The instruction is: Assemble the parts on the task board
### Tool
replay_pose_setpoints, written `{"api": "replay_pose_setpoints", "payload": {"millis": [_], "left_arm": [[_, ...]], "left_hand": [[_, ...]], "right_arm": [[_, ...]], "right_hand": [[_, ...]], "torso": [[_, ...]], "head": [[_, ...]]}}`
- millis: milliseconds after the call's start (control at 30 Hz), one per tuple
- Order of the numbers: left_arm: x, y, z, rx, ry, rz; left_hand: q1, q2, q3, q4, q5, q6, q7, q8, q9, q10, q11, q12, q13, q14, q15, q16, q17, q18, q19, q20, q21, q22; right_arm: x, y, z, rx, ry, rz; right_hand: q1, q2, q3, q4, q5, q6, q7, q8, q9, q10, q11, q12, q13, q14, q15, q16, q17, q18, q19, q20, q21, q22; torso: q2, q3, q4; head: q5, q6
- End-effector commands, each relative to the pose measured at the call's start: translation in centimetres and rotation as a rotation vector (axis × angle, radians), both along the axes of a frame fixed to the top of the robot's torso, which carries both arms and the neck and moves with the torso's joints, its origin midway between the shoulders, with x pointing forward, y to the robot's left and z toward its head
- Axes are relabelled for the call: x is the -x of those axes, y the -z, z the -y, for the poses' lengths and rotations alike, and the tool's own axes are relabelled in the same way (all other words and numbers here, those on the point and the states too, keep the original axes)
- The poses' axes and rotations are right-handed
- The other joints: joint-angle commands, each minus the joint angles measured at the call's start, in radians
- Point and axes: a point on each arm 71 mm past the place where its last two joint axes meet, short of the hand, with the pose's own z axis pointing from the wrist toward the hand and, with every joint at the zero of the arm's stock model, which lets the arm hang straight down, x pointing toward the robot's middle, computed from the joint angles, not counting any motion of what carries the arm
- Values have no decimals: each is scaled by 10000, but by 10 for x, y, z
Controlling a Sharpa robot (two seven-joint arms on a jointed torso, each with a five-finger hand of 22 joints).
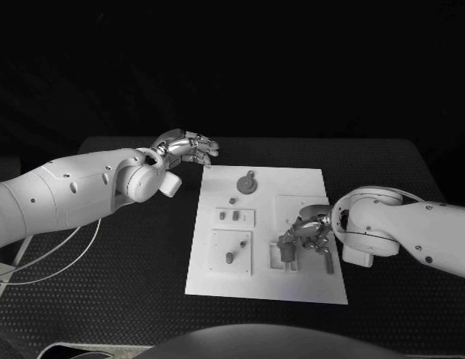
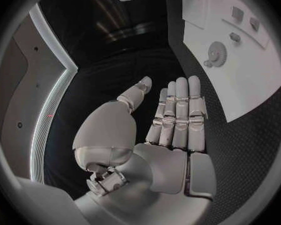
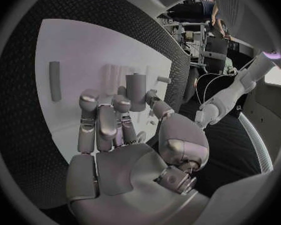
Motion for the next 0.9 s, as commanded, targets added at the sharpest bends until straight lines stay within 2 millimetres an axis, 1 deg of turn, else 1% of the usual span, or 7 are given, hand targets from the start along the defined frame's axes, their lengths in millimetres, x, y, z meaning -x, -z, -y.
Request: {"api": "replay_pose_setpoints", "payload": {"millis": [33, 100, 267, 467, 600, 900], "left_arm": [[0, -1, 2, 123, 102, 27], [0, -1, 2, 126, 109, 25], [0, -1, 2, 131, 120, 23], [1, -1, 2, 124, 106, 21], [0, -1, 2, 126, 110, 23], [0, -1, 2, 130, 122, 18]], "left_hand": [[-111, 14, -34, 26, 32, -41, -17, 39, -14, 54, 13, -15, -17, 70, 12, -54, 12, 132, 70, -27, -54, -8], [-111, 14, -33, 27, 32, -40, -17, 39, -15, 54, 13, -15, -17, 70, 12, -55, 14, 132, 70, -28, -54, -8], [-112, 13, -32, 28, 32, -40, -18, 41, -16, 55, 13, -15, -17, 71, 12, -58, 17, 132, 70, -28, -56, -8], [-114, 12, -30, 30, 32, -40, -18, 42, -17, 55, 13, -15, -18, 71, 12, -61, 22, 132, 71, -28, -57, -7], [-117, 10, -29, 32, 32, -40, -18, 43, -19, 55, 13, -15, -19, 72, 12, -64, 26, 132, 71, -28, -58, -7], [-123, 11, -28, 38, 31, -41, -18, 44, -21, 55, 13, -15, -20, 73, 12, -68, 32, 131, 72, -27, -60, -6]], "right_arm": [[2, 4, -1, 26, -101, -283], [3, 6, -3, 40, -147, -330], [5, 11, -4, 94, -232, -487], [8, 13, -5, 128, -313, -605], [7, 13, -4, 132, -250, -526], [7, 18, -6, 152, -242, -551]], "right_hand": [[-69, 91, 9, 82, 28, 149, 80, -9, -9, 18, -2, 67, -16, 171, -98, -38, 9, 629, -6, -7, 65, 163], [-106, 84, 15, 112, 28, 154, 78, -12, -11, 17, -4, 70, -15, 176, -100, -35, 22, 629, -6, -10, 67, 163], [-289, 43, 20, 244, 26, 164, 76, -28, -20, 5, -6, 78, -12, 166, -103, -38, 17, 629, -18, -15, 70, 165], [-323, 55, 30, 268, 28, 164, 76, -33, -23, 0, -7, 79, -11, 165, -103, -38, 22, 629, -22, -18, 70, 165], [-386, 71, 40, 309, 26, 178, 72, -34, -23, -3, -10, 87, -6, 171, -105, -33, 42, 629, -24, -21, 77, 169], [-440, 54, 41, 333, 25, 180, 72, -38, -25, -7, -11, 92, -2, 173, -107, -31, 51, 629, -27, -23, 82, 170]], "torso": [[-16, 0, -11], [-14, -6, -16], [-16, -2, -12], [-21, 4, -16], [-15, -3, -10], [-12, 0, -9]], "head": [[29, -35], [27, -38], [38, -60], [49, -78], [60, -73], [67, -79]]}}
